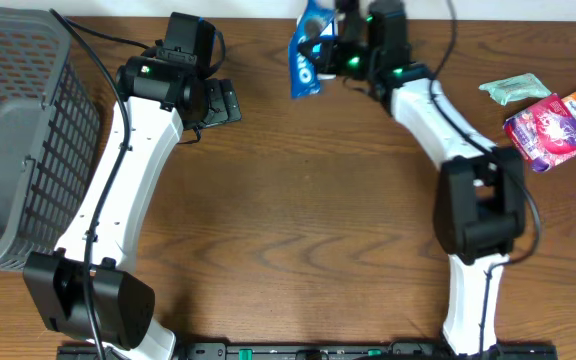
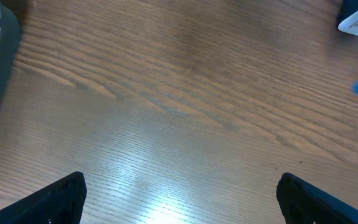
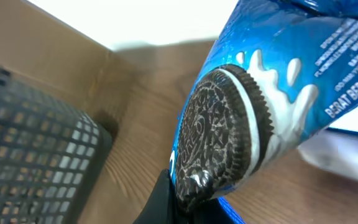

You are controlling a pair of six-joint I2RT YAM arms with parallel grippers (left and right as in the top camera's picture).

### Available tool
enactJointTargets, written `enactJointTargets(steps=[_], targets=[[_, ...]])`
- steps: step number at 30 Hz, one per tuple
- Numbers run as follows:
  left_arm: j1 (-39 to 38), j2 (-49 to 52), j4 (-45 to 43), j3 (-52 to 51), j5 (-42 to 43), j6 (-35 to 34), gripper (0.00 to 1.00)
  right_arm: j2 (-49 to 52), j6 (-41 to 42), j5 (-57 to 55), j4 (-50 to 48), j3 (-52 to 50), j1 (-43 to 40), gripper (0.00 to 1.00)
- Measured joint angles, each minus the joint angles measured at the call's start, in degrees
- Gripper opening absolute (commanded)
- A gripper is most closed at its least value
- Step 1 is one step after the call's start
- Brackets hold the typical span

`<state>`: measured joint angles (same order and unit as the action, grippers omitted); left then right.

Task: Scan the item barcode

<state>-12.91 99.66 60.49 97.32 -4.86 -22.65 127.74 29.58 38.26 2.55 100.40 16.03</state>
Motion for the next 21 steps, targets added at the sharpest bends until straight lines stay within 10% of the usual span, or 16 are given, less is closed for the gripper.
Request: enactJointTargets(steps=[11, 21], targets=[[0.0, 0.0, 0.0, 0.0, 0.0, 0.0, 0.98, 6.51, -3.61, -1.27, 8.31, 6.56, -1.88, 0.01], [0.0, 0.0, 0.0, 0.0, 0.0, 0.0, 0.98, 6.49, -13.0, -7.39, 39.58, 24.57, -7.52, 0.01]])
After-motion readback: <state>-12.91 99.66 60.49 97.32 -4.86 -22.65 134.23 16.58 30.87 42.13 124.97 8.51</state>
